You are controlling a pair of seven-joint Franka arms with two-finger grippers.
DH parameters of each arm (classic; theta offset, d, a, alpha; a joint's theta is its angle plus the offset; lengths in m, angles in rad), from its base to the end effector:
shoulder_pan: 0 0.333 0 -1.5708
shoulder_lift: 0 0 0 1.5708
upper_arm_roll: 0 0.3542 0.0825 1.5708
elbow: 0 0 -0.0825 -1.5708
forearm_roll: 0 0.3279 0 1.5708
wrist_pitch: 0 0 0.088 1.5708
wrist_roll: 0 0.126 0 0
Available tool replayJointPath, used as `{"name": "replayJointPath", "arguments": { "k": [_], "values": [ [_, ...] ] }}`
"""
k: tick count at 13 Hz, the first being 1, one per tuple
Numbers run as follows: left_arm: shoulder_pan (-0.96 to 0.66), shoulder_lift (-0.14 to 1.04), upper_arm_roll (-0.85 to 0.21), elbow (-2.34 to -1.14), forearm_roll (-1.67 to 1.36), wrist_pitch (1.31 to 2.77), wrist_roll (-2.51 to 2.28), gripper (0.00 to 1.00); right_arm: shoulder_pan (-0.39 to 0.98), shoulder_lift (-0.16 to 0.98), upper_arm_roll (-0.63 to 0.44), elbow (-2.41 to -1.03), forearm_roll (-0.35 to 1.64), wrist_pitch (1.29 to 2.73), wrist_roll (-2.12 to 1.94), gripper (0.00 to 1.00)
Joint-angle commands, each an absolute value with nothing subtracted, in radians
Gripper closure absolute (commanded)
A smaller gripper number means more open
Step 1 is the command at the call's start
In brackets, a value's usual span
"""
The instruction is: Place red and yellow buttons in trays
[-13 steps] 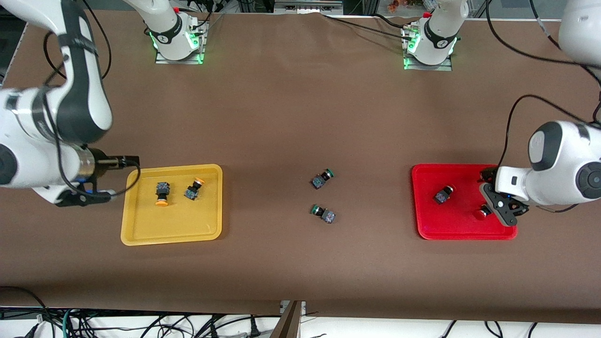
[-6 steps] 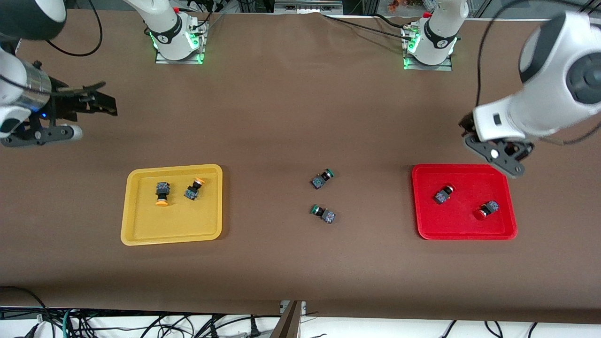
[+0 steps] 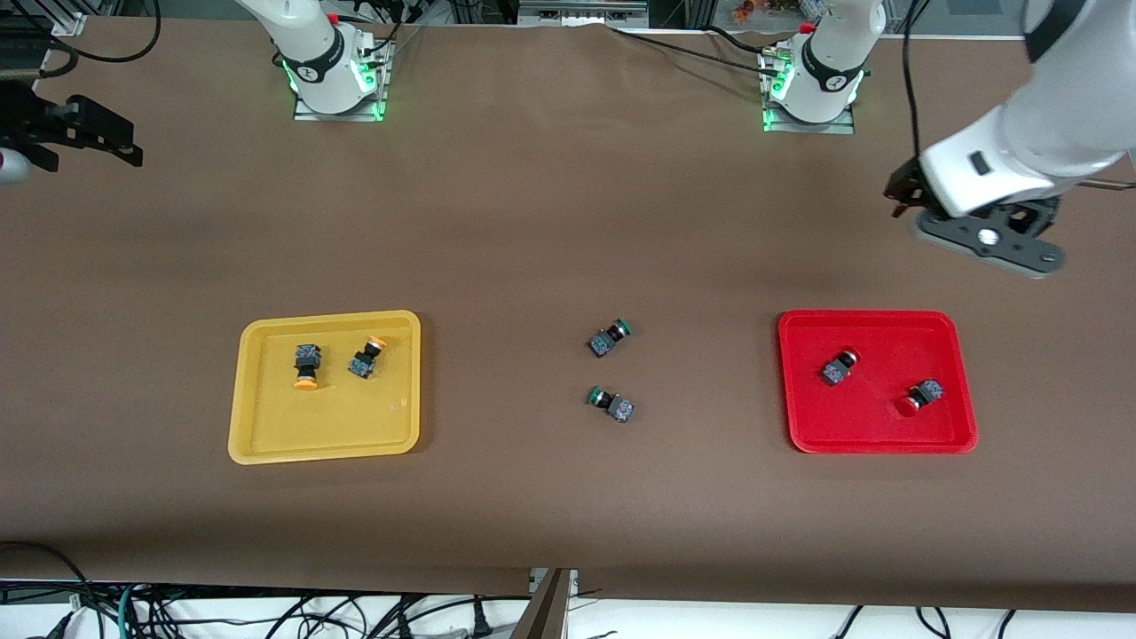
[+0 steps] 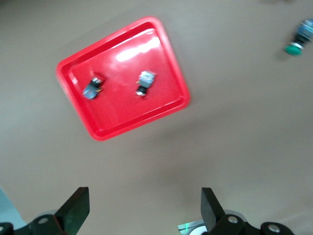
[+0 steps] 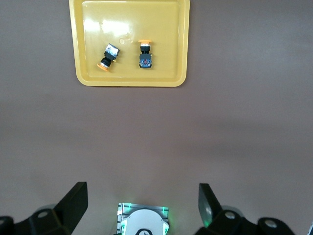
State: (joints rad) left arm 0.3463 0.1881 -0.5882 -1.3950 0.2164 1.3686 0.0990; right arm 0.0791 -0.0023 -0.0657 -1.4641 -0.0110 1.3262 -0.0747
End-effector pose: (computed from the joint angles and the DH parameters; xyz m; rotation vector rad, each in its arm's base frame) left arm 0.5263 -0.0635 0.6172 -2.9683 0.4765 0.2649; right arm 0.4688 0.0047 0.6683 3.1249 0.1347 -0.2128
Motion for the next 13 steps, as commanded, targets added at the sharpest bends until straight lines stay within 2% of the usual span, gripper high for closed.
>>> {"name": "replayJointPath", "arguments": {
  "k": [1, 3, 4, 5, 7, 9, 13],
  "values": [
    [0.047, 0.166, -0.15, -1.385, 0.056, 1.358, -0.021, 0.0, 0.066, -0.021, -0.046, -1.496, -0.028, 1.293, -0.083, 0.0],
    [0.003, 0.079, -0.041, -1.507, -0.012, 1.486, -0.02, 0.0, 0.063, -0.032, -0.02, -1.493, -0.026, 1.272, -0.072, 0.0],
    [-0.044, -0.016, -0.003, -1.645, -0.011, 1.603, -0.018, 0.0, 0.069, -0.025, -0.02, -1.483, -0.031, 1.25, -0.071, 0.0],
    [-0.063, -0.081, 0.003, -1.717, -0.011, 1.661, -0.023, 0.0, 0.074, -0.02, -0.02, -1.483, -0.035, 1.252, -0.072, 0.0],
    [-0.071, -0.091, 0.003, -1.727, 0.0, 1.642, -0.017, 0.0, 0.074, -0.015, -0.02, -1.482, -0.04, 1.256, -0.074, 0.0],
    [-0.058, -0.063, 0.0, -1.686, -0.002, 1.592, -0.018, 0.0, 0.075, 0.001, -0.018, -1.461, -0.043, 1.256, -0.078, 0.0],
    [-0.057, -0.061, 0.002, -1.683, -0.005, 1.589, -0.015, 0.0, 0.077, 0.02, -0.018, -1.437, -0.041, 1.253, -0.08, 0.0]
  ]
}}
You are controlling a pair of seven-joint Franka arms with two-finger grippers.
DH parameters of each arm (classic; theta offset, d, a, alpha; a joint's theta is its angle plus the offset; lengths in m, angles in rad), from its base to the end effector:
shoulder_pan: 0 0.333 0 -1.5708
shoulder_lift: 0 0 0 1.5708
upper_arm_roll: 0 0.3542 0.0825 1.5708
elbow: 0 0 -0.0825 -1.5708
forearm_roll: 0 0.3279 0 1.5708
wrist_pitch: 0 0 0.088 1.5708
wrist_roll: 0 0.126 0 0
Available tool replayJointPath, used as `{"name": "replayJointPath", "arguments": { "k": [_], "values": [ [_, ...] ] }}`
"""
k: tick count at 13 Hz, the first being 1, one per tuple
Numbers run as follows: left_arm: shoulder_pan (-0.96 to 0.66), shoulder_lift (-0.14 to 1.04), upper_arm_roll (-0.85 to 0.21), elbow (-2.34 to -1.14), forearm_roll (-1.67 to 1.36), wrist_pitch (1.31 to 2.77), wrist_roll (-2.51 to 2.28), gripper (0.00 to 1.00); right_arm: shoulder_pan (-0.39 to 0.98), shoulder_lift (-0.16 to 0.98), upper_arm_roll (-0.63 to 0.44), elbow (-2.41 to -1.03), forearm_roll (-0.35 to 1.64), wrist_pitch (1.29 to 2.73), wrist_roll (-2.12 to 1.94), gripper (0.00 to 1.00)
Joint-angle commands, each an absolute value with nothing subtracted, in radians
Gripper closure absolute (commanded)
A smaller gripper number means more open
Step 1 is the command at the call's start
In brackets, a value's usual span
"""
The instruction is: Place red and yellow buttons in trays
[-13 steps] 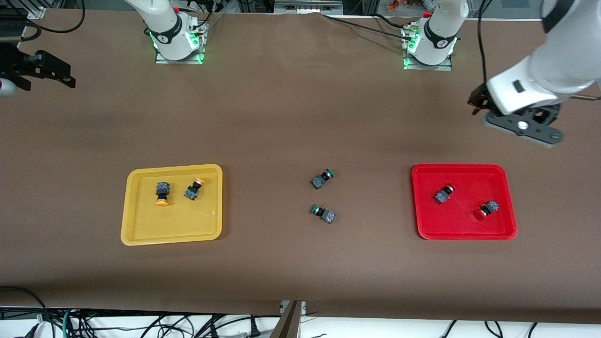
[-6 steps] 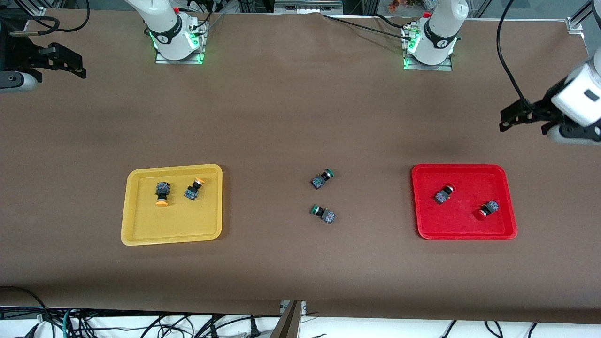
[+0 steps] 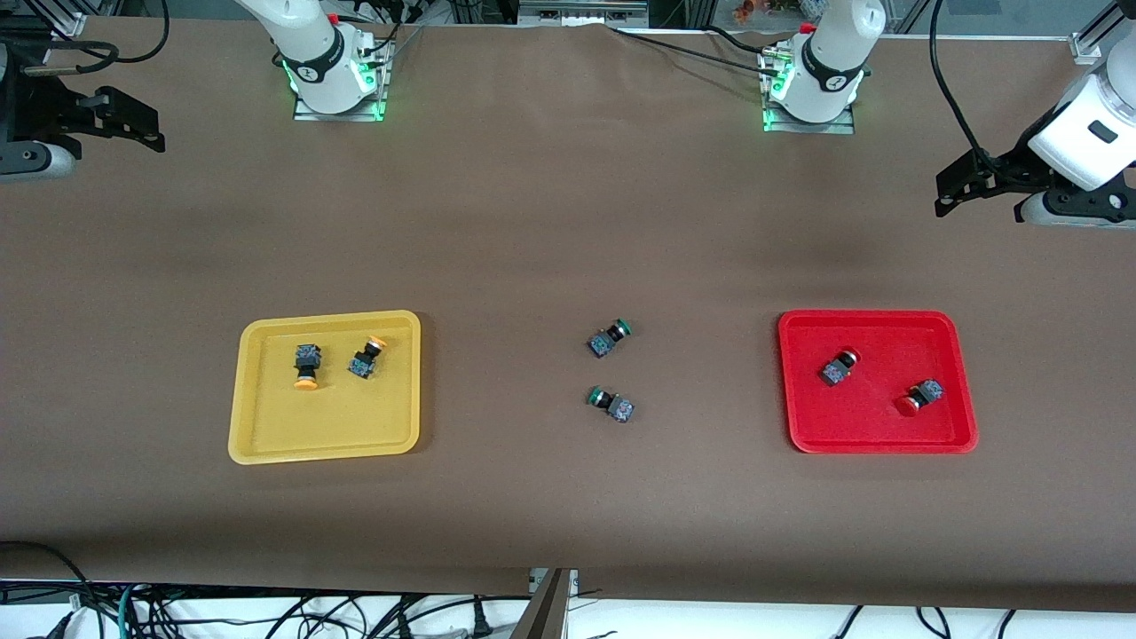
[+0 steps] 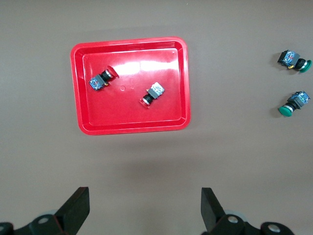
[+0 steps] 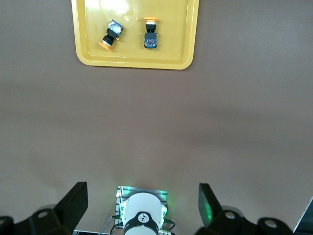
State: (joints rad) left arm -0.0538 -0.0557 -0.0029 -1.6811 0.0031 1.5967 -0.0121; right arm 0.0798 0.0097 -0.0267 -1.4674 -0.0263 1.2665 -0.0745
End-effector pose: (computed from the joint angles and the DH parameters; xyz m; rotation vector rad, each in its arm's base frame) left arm 0.4782 -0.0268 0.6273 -3.1362 0.0701 0.0448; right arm 0.4639 0.0209 0.6576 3.0947 0.1895 -0.3281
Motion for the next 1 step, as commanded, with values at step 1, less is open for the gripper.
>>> {"name": "replayJointPath", "arguments": {
  "k": [1],
  "values": [
    [-0.057, -0.061, 0.002, -1.683, -0.006, 1.589, -0.026, 0.0, 0.075, 0.02, -0.018, -1.439, -0.04, 1.253, -0.08, 0.0]
  ]
}}
